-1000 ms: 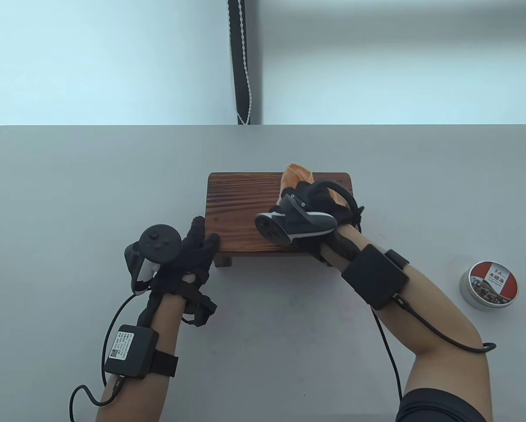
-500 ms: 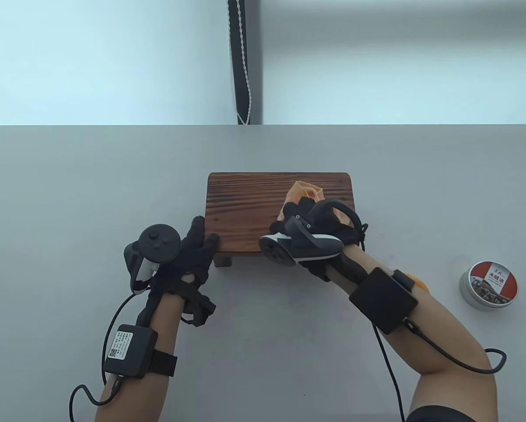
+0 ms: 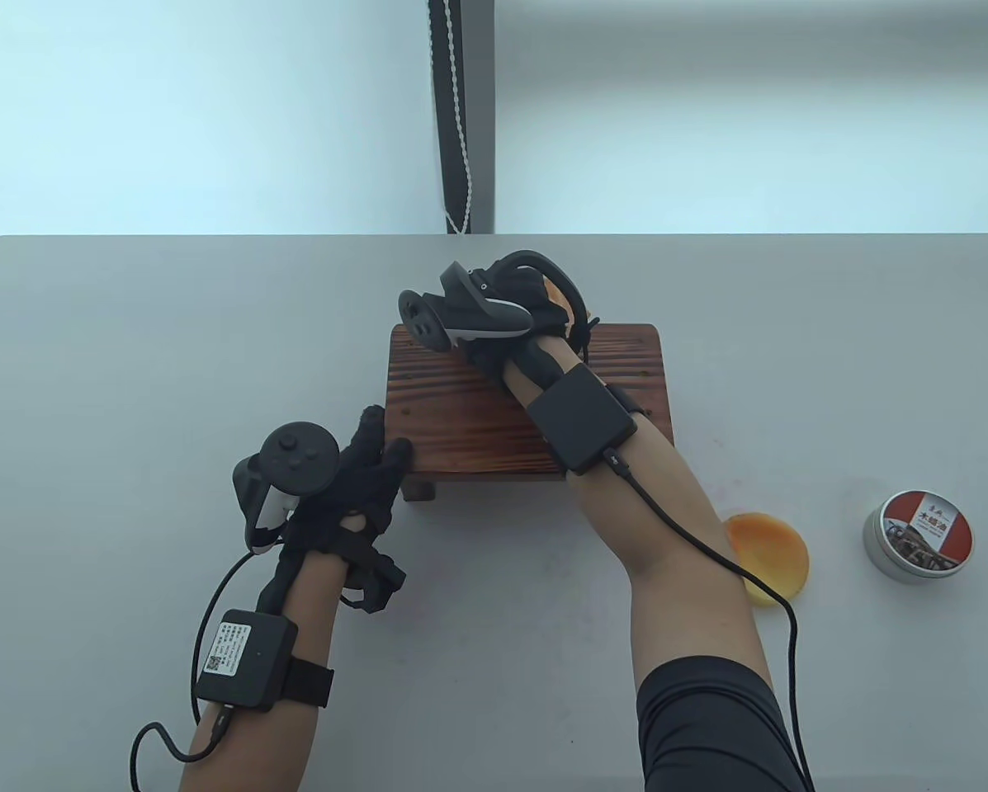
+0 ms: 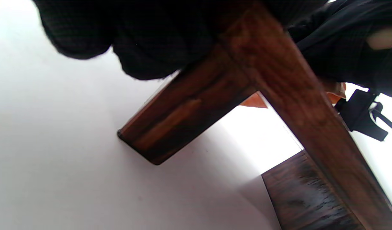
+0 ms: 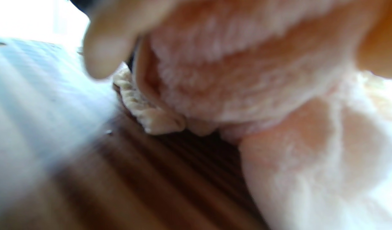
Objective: Dip and apply wood wax on stool
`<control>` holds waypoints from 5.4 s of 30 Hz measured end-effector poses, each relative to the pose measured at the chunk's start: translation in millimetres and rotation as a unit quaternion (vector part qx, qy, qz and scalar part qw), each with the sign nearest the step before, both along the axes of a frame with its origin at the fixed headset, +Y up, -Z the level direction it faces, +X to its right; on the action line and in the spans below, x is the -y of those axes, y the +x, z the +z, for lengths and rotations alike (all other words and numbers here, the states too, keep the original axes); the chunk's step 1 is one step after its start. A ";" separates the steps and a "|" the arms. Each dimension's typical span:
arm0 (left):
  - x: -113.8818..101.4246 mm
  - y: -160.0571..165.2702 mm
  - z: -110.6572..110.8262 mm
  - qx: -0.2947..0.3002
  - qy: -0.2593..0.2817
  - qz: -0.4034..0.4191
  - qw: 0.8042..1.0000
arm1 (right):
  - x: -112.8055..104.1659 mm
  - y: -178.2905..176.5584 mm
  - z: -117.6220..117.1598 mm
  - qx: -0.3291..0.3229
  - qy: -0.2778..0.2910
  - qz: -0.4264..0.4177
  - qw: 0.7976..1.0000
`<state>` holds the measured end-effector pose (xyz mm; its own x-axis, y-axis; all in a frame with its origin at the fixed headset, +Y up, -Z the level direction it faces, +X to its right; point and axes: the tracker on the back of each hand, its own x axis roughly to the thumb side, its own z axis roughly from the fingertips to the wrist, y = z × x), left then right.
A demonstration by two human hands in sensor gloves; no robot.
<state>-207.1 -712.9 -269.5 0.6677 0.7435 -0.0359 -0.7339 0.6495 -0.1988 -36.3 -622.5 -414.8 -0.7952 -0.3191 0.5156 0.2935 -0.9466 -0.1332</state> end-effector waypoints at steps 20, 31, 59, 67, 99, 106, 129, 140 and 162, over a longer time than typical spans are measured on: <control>-0.1 -0.5 -0.2 0.000 -0.006 0.003 1.000 | -1.0 67.5 173.6 -0.122 0.003 0.020 0.992; 0.0 -0.7 -0.9 0.005 -0.003 -0.002 1.000 | 2.5 18.5 108.9 -0.094 0.024 0.016 0.995; 1.2 -1.1 -0.3 0.001 -0.006 0.012 1.000 | 2.3 6.4 120.7 -0.120 0.020 0.022 0.992; 1.3 -1.1 0.0 0.000 -0.005 0.008 1.000 | 3.2 30.5 172.7 -0.153 0.025 0.018 0.988; 2.9 -0.3 1.0 -0.002 0.004 0.014 1.000 | 7.9 -51.0 55.0 -0.107 0.033 -0.001 0.994; 1.7 1.4 2.6 -0.002 0.007 0.003 1.000 | 6.7 -2.3 140.2 -0.175 0.026 0.000 0.984; 2.4 1.3 4.2 -0.004 0.013 0.005 1.000 | 3.5 -51.4 83.4 -0.131 0.004 -0.014 0.991; -9.7 -1.3 5.3 0.009 0.002 -0.036 0.999 | -28.2 -36.3 58.3 -0.096 0.073 -0.075 0.990; -57.3 1.9 69.2 0.052 0.156 -0.134 0.977 | 26.4 307.3 91.6 0.214 -0.054 -0.138 0.966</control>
